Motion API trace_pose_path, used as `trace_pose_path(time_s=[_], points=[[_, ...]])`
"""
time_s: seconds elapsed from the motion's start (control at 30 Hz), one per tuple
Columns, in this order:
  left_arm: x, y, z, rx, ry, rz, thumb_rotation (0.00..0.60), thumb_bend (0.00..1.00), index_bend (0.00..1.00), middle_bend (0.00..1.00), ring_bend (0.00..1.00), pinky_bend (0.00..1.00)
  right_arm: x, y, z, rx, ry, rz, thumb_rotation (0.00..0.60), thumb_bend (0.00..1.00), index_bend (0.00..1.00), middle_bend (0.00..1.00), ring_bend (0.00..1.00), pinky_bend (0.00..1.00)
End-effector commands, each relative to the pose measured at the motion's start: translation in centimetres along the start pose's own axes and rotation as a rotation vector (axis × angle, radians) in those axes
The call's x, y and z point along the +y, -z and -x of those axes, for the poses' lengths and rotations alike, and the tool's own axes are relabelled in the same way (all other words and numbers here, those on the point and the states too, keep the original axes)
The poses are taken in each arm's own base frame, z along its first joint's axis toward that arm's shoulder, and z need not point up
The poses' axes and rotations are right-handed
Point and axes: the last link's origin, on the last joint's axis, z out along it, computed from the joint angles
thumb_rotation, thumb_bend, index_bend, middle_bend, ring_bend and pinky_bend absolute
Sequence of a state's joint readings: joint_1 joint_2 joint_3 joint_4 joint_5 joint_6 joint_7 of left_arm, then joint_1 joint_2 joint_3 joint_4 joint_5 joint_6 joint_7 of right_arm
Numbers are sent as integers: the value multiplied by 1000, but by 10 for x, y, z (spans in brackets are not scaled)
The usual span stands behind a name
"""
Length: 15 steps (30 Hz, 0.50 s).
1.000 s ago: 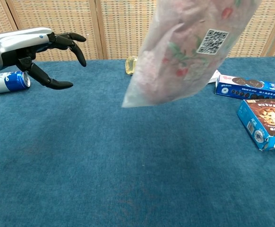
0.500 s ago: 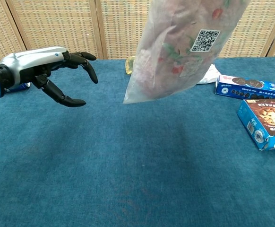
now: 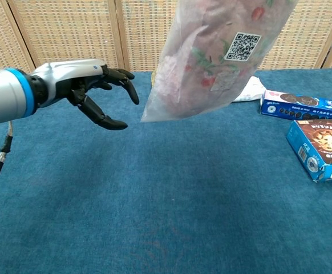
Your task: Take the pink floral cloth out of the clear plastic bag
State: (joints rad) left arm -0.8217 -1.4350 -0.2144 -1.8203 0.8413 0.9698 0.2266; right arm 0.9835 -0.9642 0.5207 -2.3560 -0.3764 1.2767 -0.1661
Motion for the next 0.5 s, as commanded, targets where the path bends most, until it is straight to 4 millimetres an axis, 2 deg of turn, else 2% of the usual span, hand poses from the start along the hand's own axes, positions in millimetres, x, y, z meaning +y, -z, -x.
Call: trace_pose_path(time_s=[0.03, 0.5], points=[[17, -6, 3, -22, 16, 10, 600, 271, 364, 0, 0, 0, 0, 0, 0, -2, 1, 0, 600, 777, 784, 0, 0, 0], [31, -18, 5, -38, 21, -18, 600, 273, 394, 0, 0, 0, 0, 0, 0, -4, 3, -2, 600, 776, 785, 0, 0, 0]])
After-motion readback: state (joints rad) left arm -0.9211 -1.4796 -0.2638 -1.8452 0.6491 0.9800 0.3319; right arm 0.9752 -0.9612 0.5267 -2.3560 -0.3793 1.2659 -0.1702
